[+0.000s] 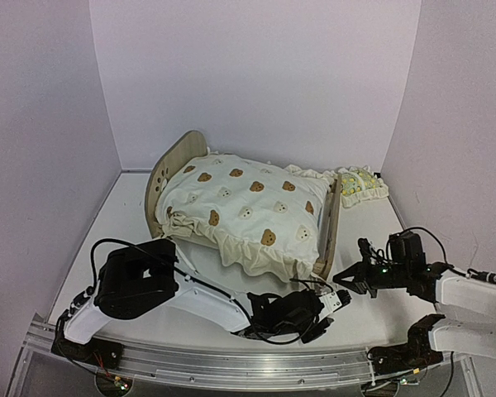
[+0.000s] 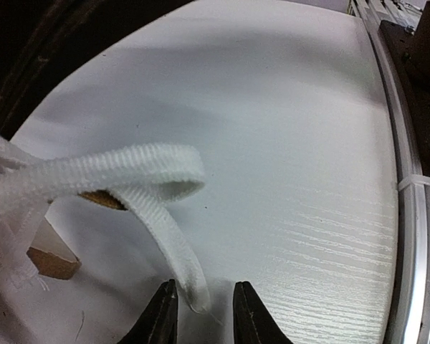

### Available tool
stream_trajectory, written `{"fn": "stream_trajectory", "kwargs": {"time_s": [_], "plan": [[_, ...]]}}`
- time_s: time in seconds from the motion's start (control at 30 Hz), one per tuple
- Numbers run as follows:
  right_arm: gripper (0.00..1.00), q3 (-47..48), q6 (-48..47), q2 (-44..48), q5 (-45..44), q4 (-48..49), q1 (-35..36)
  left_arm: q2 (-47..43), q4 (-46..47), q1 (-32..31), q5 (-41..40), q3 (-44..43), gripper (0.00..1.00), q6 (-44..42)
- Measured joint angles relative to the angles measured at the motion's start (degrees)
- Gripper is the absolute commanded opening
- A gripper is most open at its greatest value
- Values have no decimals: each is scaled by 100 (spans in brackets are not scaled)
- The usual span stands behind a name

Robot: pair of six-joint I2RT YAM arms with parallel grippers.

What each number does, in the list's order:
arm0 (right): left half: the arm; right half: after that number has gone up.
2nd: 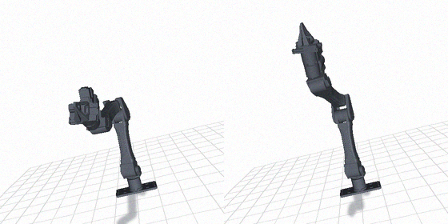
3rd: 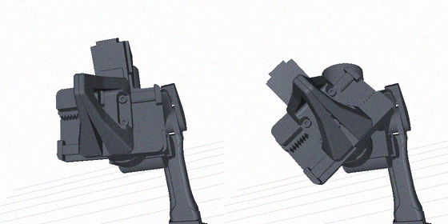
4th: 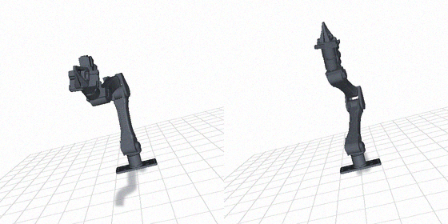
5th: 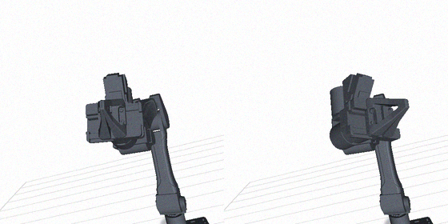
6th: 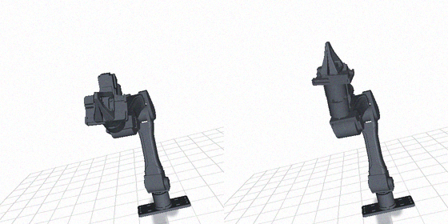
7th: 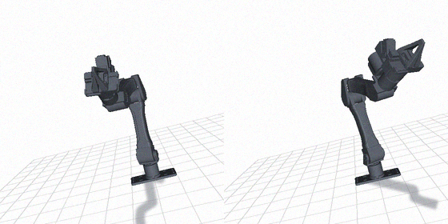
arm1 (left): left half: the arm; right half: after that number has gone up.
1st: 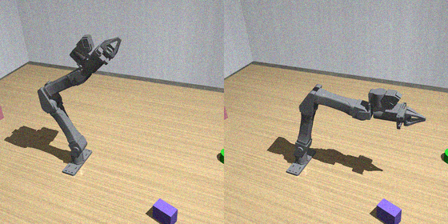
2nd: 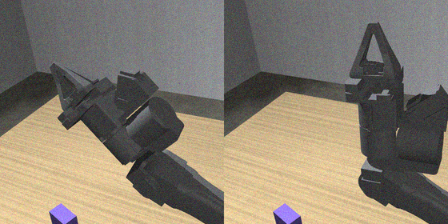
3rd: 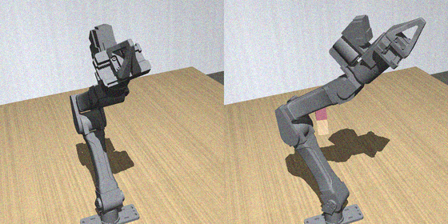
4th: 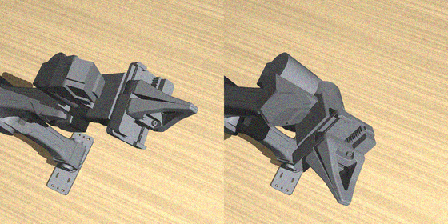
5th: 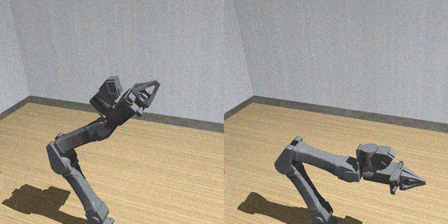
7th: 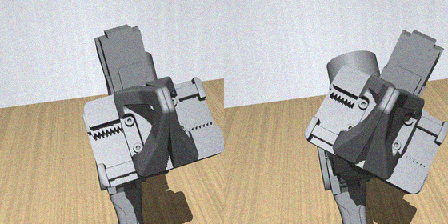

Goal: Set up the pet bed

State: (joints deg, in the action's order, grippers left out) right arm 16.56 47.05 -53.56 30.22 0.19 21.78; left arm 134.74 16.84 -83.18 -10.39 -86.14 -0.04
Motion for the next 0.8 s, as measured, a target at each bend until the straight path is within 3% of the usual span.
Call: {"fn": "stream_trajectory", "kwargs": {"time_s": [0.17, 0.5, 0.8], "plan": [[0, 2, 19, 2, 0, 0, -2, 146, 139, 15, -69, -87, 1, 41], [0, 2, 86, 80, -11, -3, -2, 174, 348, 16, -175, -12, 0, 80], [0, 4, 22, 470, -466, -343, -2, -606, 403, 13, -175, 968, 0, 315]]}}
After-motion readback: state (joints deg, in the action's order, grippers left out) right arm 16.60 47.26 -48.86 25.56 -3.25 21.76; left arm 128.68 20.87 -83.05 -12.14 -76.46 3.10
